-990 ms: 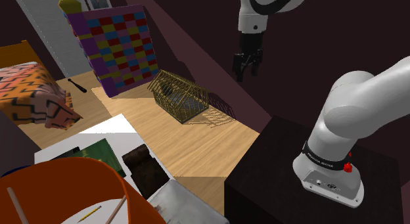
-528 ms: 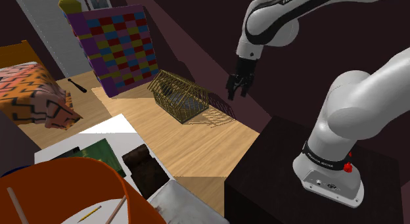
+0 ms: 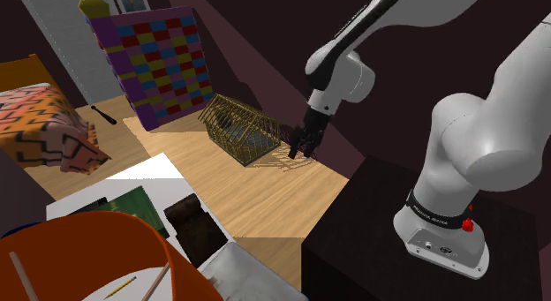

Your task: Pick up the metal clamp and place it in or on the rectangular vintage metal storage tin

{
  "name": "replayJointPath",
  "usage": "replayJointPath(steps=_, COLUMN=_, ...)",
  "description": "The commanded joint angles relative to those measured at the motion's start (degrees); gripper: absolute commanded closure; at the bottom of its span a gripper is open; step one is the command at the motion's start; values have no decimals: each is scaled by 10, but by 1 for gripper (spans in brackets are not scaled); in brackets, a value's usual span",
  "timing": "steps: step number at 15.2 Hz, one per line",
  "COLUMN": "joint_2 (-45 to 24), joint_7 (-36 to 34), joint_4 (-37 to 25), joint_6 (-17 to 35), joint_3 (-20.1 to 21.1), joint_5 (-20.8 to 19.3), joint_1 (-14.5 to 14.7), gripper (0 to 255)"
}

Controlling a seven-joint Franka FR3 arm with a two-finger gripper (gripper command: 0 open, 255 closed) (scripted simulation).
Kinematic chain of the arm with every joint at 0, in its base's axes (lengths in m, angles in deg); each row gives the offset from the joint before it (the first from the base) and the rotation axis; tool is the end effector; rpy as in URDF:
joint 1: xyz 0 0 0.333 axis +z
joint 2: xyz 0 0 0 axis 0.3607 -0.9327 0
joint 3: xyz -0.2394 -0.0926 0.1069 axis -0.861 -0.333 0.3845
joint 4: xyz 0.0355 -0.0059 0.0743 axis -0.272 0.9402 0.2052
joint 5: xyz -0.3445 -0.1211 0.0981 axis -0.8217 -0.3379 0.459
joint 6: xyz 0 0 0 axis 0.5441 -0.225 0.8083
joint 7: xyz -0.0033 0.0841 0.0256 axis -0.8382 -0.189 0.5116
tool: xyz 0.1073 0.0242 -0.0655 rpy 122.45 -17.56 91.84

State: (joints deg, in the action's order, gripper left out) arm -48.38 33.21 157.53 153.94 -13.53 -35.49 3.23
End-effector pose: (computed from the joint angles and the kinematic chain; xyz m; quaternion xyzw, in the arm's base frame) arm 0.3628 0.0102 0.2398 -0.9592 0.0409 -0.0556 0.2740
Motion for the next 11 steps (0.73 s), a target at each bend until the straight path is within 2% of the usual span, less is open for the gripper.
replayJointPath(steps=1, joint_2=-67, joint_7=126, joint_4=-21, joint_6=13, joint_3=-52, joint_5=144, joint_1=70, gripper=0)
replayJointPath(steps=3, joint_2=-137, joint_7=239, joint_4=-52, joint_6=-19, joint_3=-79, joint_5=276, joint_1=110, gripper=0)
replayJointPath(steps=5, joint_2=-208, joint_7=327, joint_4=-83, joint_6=-70, joint_3=-80, joint_5=383, joint_1=121, gripper=0)
replayJointPath(steps=8, joint_2=-305, joint_7=415, joint_4=-127, joint_6=-155, joint_3=-61, joint_5=500, joint_1=114, gripper=0)
replayJointPath(steps=11, joint_2=-389, joint_7=470, joint_4=-170, joint_6=-234, joint_3=-32, joint_5=585, joint_1=98, gripper=0)
